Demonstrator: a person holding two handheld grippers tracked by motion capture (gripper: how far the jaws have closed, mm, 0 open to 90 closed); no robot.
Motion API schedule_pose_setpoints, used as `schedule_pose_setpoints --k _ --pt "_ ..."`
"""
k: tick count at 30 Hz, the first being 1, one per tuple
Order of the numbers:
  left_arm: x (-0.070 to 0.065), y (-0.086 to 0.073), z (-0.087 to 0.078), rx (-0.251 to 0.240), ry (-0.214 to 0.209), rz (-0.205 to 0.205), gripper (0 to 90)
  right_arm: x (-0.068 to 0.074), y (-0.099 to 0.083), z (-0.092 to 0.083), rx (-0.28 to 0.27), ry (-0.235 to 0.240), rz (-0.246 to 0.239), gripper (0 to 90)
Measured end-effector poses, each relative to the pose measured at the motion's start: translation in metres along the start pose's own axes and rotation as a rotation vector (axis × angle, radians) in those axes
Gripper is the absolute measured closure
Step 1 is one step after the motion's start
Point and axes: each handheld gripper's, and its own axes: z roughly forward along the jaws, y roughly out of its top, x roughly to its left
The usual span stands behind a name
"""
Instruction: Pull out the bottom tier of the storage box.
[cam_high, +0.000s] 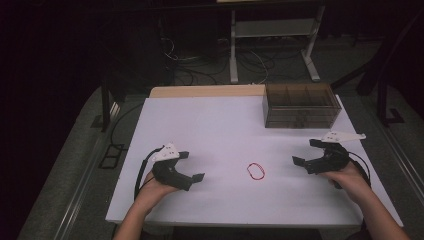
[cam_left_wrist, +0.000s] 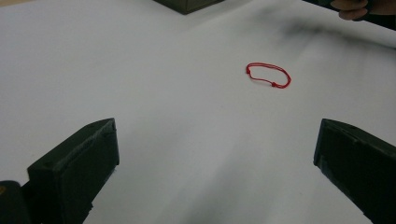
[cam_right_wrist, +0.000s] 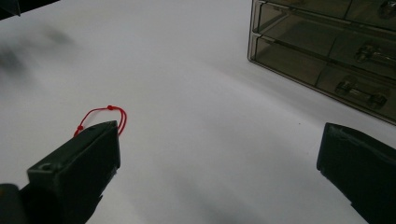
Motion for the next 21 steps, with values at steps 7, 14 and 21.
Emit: schedule_pose_setpoints --k 7,14,21 --pt "-0.001 0.000 0.000 0.002 0.002 0.004 0.0 -0.004 0.003 0.000 -0.007 -0.008 0.004 0.0" --pt "0.000 0.000 0.000 -0.001 0.000 0.001 0.0 -0.006 0.004 0.001 -0.004 -0.011 0.008 0.0" --pt "0.000 0.000 0.001 0.002 -0.001 0.003 0.0 -0.011 0.007 0.002 -0.004 -0.032 0.010 0.0"
